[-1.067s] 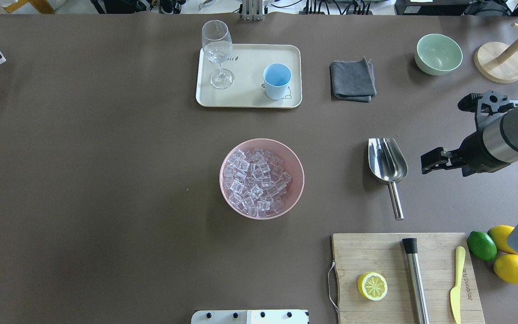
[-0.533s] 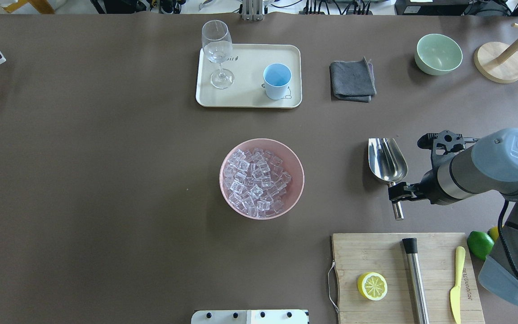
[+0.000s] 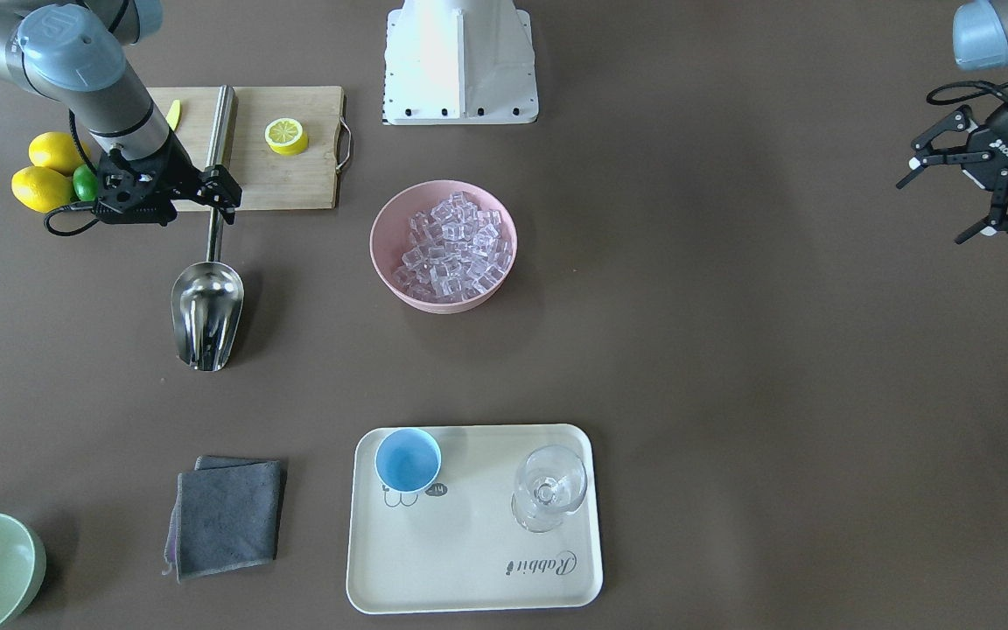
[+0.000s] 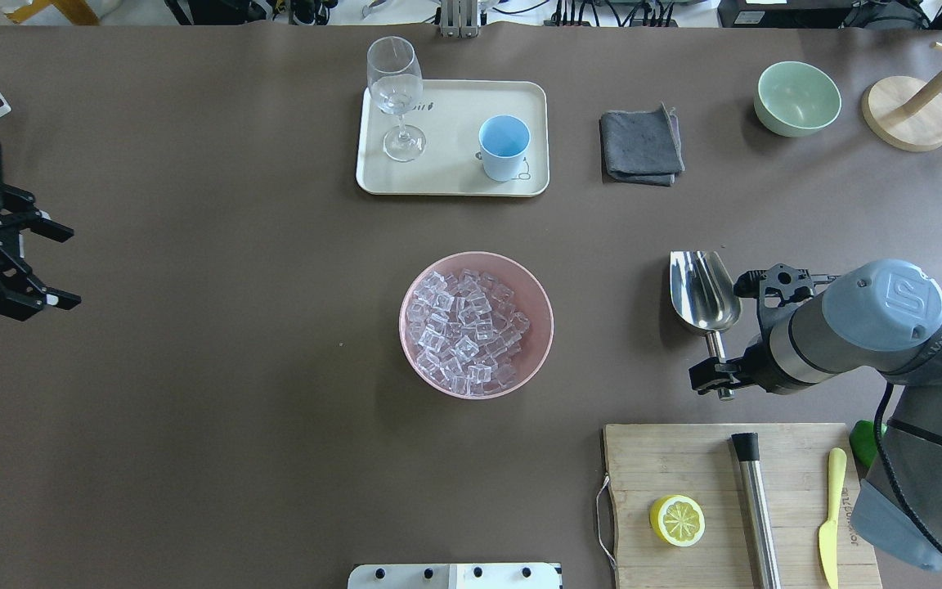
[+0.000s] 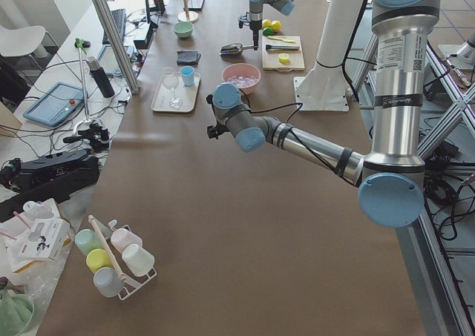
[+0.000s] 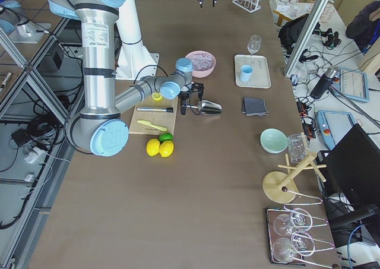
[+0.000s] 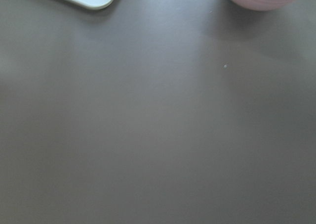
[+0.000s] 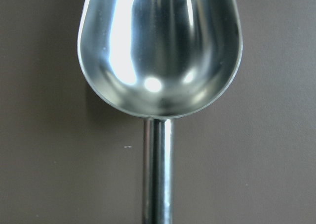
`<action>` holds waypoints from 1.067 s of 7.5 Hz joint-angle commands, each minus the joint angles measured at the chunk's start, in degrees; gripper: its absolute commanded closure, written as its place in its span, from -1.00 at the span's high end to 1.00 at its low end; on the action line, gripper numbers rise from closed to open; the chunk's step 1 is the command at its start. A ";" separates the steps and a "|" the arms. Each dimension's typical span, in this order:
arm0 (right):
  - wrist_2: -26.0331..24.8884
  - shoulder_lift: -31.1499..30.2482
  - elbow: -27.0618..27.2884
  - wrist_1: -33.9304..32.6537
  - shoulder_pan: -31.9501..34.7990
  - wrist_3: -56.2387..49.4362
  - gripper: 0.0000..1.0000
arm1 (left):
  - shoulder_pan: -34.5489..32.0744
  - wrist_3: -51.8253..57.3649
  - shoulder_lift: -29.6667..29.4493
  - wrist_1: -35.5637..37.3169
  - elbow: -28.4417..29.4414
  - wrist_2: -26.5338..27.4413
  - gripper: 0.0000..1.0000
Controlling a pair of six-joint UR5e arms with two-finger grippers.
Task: Put ice in cup with scoop
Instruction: 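Reach the right gripper down to the metal scoop's handle, then close the right gripper on the scoop handle while the left gripper approaches the pink bowl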
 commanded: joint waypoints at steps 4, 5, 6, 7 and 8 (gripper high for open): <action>2.82 4.63 -1.57 -5.84 -0.14 -3.97 0.96 | 23.36 -0.03 -6.17 -10.29 -1.04 18.06 0.97; 2.39 4.10 -1.75 -5.66 -0.14 -3.97 0.96 | 23.44 0.06 -5.83 -11.60 -1.04 17.09 0.97; 2.38 3.23 -1.84 -5.40 -0.14 -4.06 0.96 | 24.23 -0.29 -6.26 -11.62 -0.87 17.60 0.97; 2.29 2.96 -1.93 -5.31 -0.14 -4.58 0.96 | 25.19 -0.38 -7.22 -11.70 -0.61 17.96 0.97; 2.38 3.22 -1.93 -5.40 -0.05 -4.59 0.95 | 25.03 -0.20 -7.40 -14.05 -0.17 18.13 0.97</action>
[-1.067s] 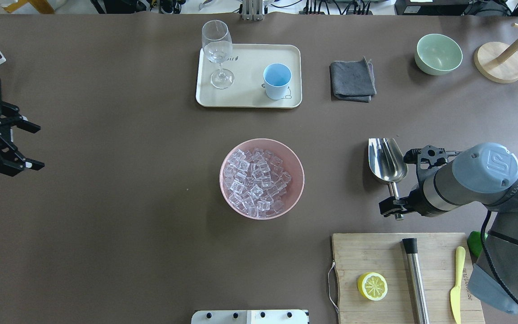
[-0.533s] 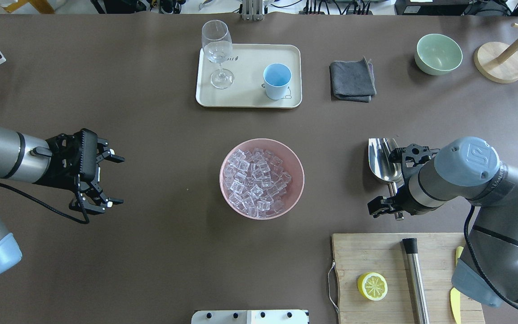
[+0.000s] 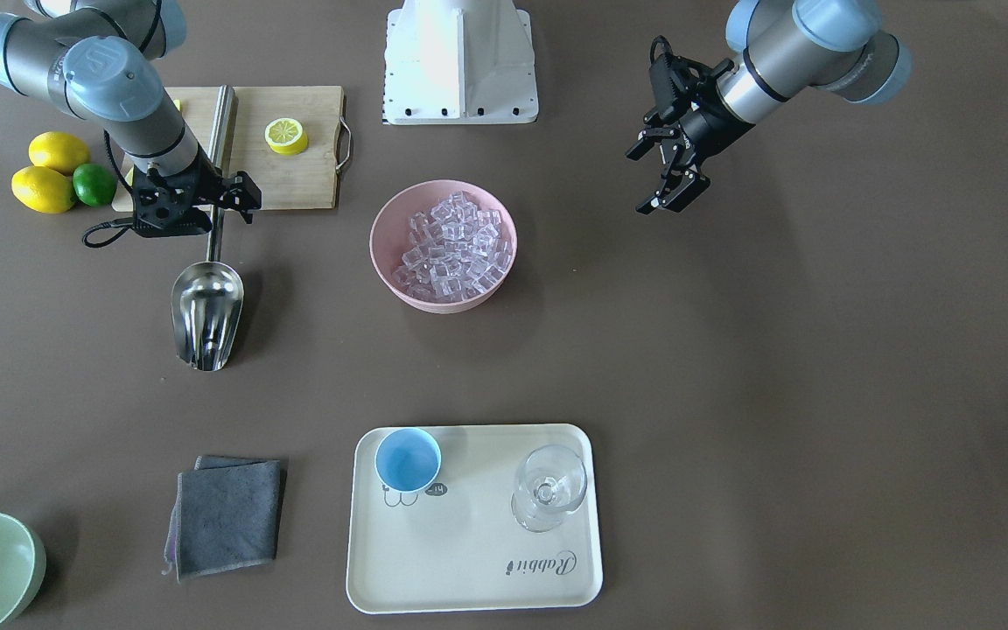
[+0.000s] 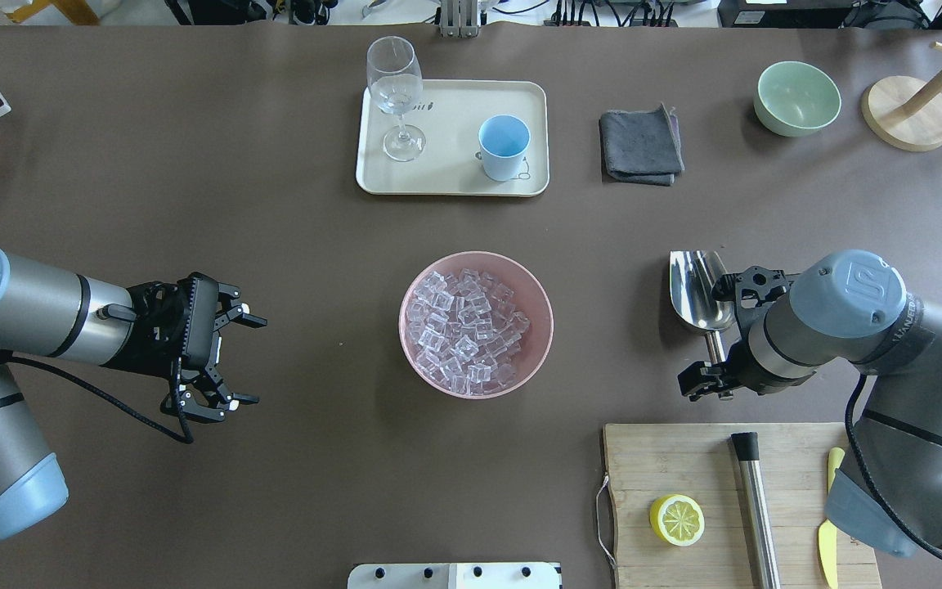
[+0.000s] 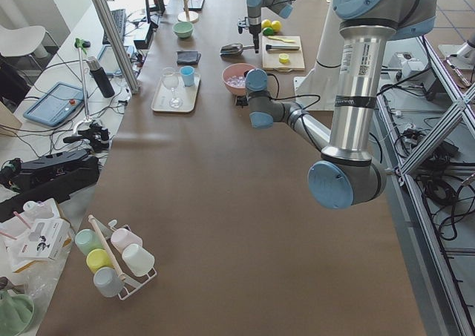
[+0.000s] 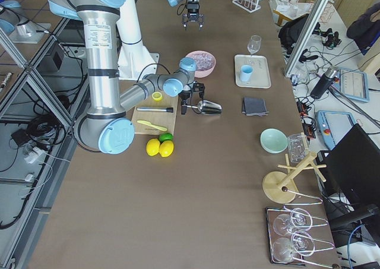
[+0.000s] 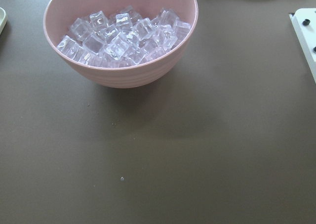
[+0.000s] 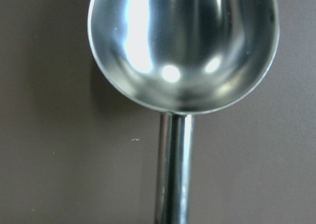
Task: Put ice in cup with scoop
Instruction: 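Close the right gripper on the scoop handle while the left gripper approaches the pink bowl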
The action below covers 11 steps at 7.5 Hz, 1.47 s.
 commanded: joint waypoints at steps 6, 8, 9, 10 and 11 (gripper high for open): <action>1.77 1.47 -0.52 -1.66 2.89 0.12 0.73 | 2.03 -0.12 -2.76 -9.79 3.57 8.80 0.97; 1.95 3.06 -0.69 -4.30 3.16 0.12 0.58 | 2.04 0.05 -2.85 -9.88 3.66 14.26 0.97; 1.95 3.15 -0.69 -4.31 3.25 0.12 0.51 | 2.56 0.06 -4.16 -10.14 4.44 15.05 0.97; 2.03 3.15 -0.87 -4.22 3.16 0.12 0.44 | 2.22 -0.03 -4.26 -10.84 4.45 15.93 0.97; 2.04 3.15 -1.57 -3.87 3.25 0.21 0.30 | 1.87 0.14 -4.17 -11.02 3.84 14.64 0.97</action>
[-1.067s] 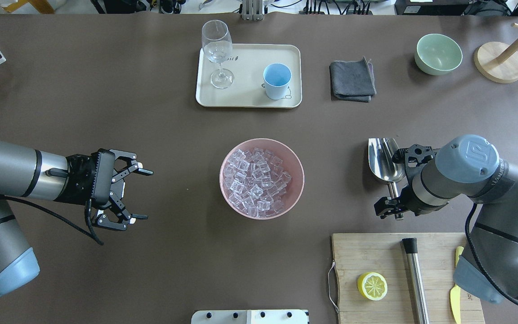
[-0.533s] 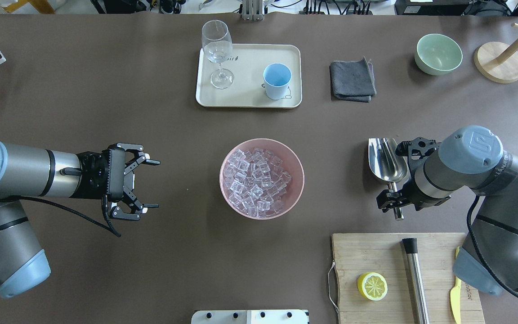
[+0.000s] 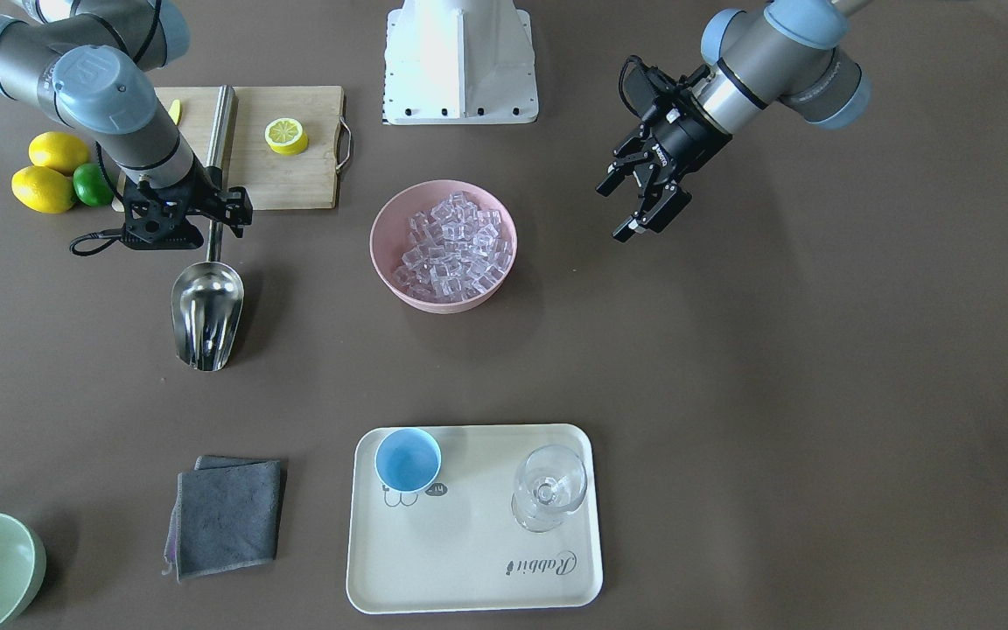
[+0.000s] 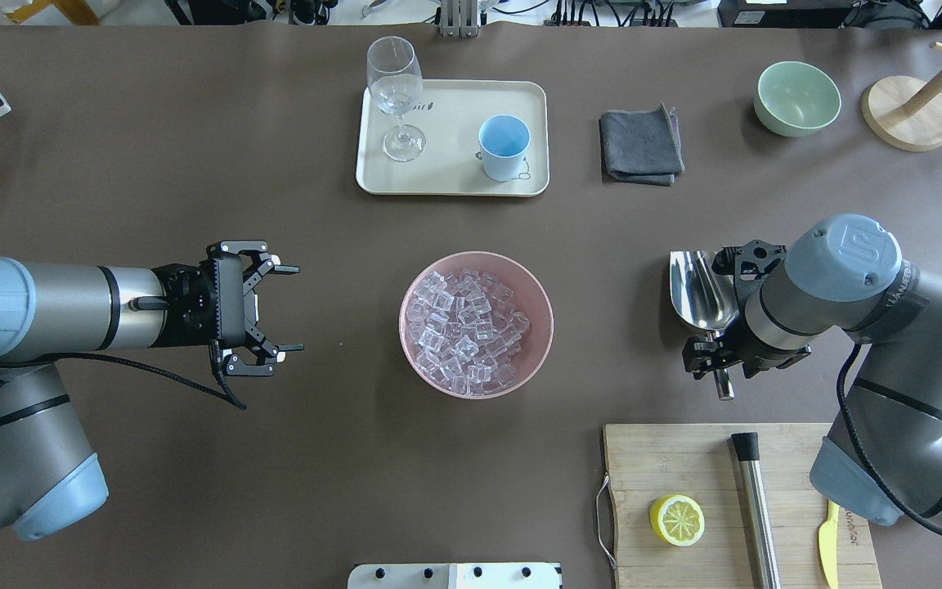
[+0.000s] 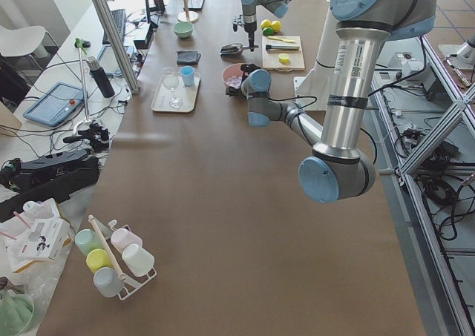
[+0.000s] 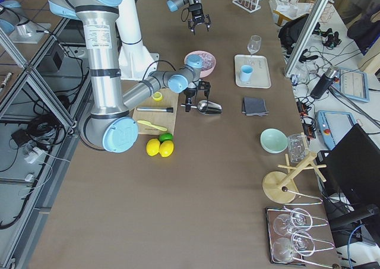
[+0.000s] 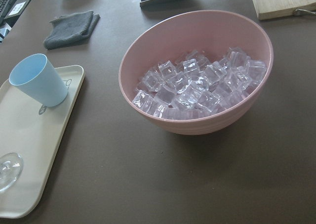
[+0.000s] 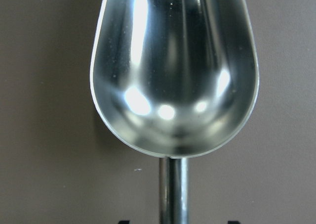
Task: Put ice in cup with scoop
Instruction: 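Close the right gripper on the scoop handle while the left gripper approaches the pink bowl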
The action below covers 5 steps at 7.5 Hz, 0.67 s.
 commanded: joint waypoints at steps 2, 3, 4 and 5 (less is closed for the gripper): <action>0.05 -0.03 -1.20 0.57 0.00 0.43 0.09 | 0.04 -0.05 -1.75 -1.13 1.20 -0.42 0.97; 0.05 -0.12 -1.02 0.57 0.00 0.43 -0.23 | 0.31 0.13 -2.98 -1.13 2.79 -1.03 0.97; 0.14 -0.12 -0.93 0.66 -0.09 0.43 -0.72 | 1.09 0.22 -4.82 -0.87 4.98 -3.73 0.97; 0.23 -0.12 -0.67 0.66 -0.09 0.43 -1.00 | 1.19 0.13 -6.23 -1.04 6.65 -4.02 0.97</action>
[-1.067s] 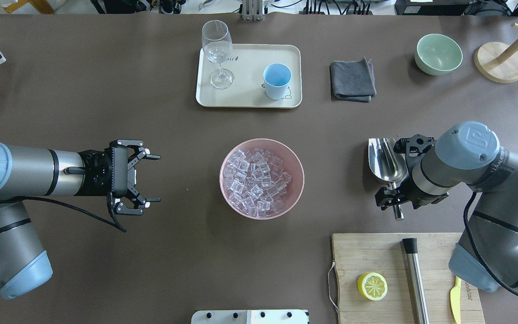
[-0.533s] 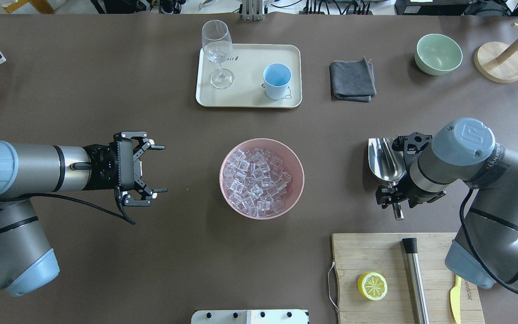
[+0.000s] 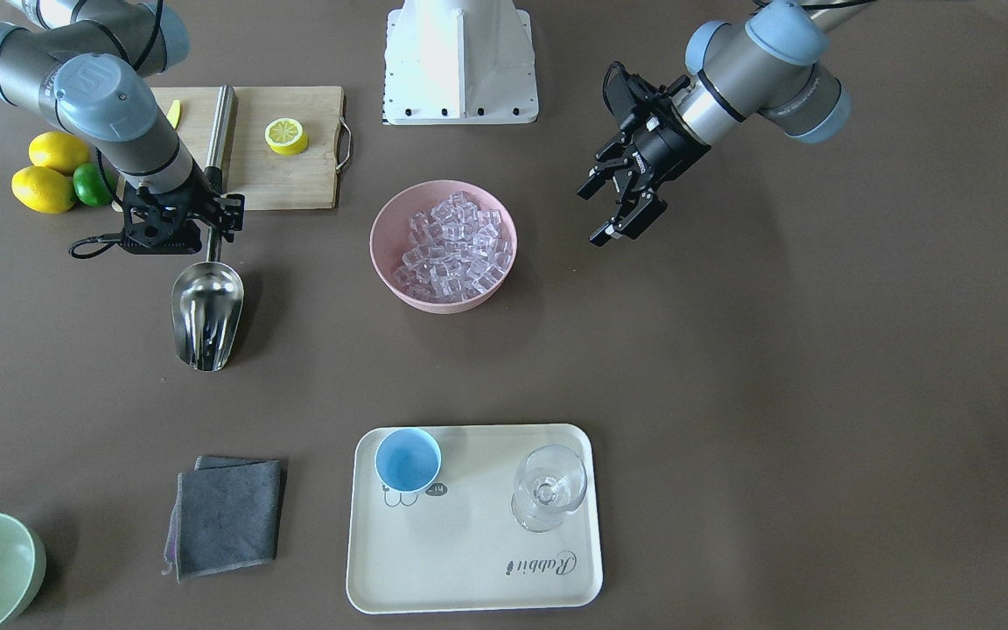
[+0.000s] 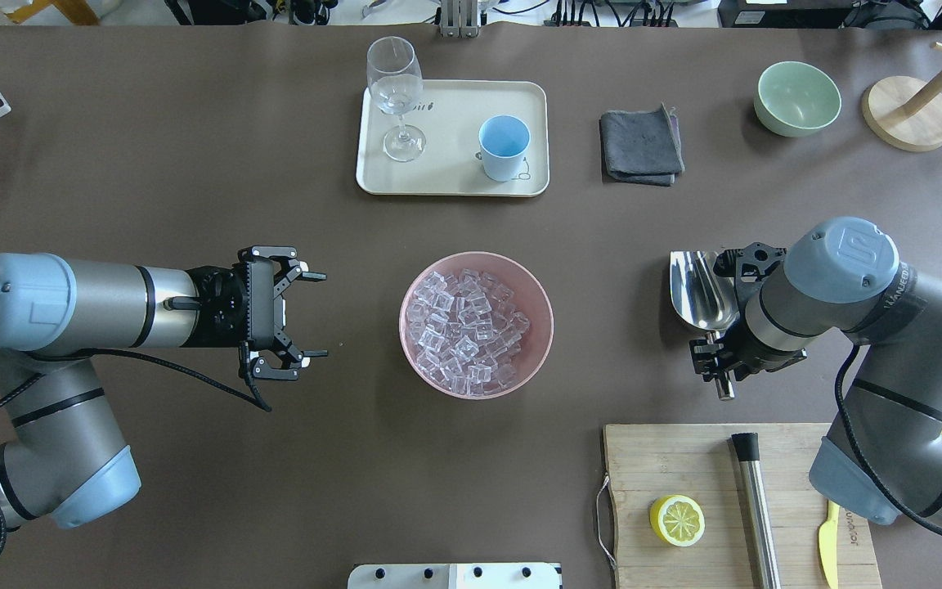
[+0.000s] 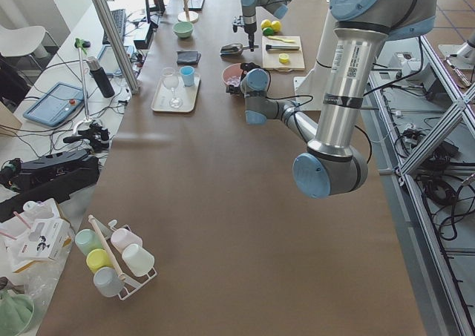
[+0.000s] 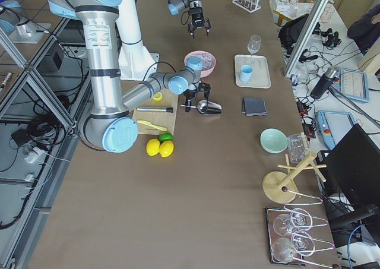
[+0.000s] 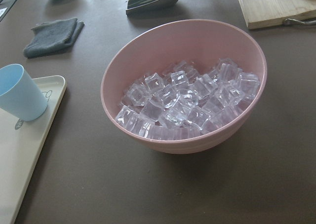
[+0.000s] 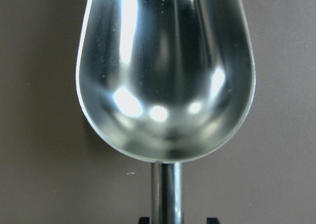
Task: Put ice in cup with scoop
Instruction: 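Close the right gripper on the scoop handle while the left gripper approaches the pink bowl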
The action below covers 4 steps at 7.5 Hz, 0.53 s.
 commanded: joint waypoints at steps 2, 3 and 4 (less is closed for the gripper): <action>0.83 -0.03 1.28 -0.20 0.05 0.19 -1.00 | 0.76 -0.09 -2.59 -0.13 4.06 -2.90 0.97; 0.92 -0.55 3.03 -0.64 0.05 0.01 -1.00 | 0.94 -0.09 -2.94 -0.39 4.67 -2.99 0.97; 1.01 -1.43 4.96 -0.73 0.74 -0.86 -1.00 | 1.55 -0.26 -3.73 -0.39 5.72 -2.99 0.97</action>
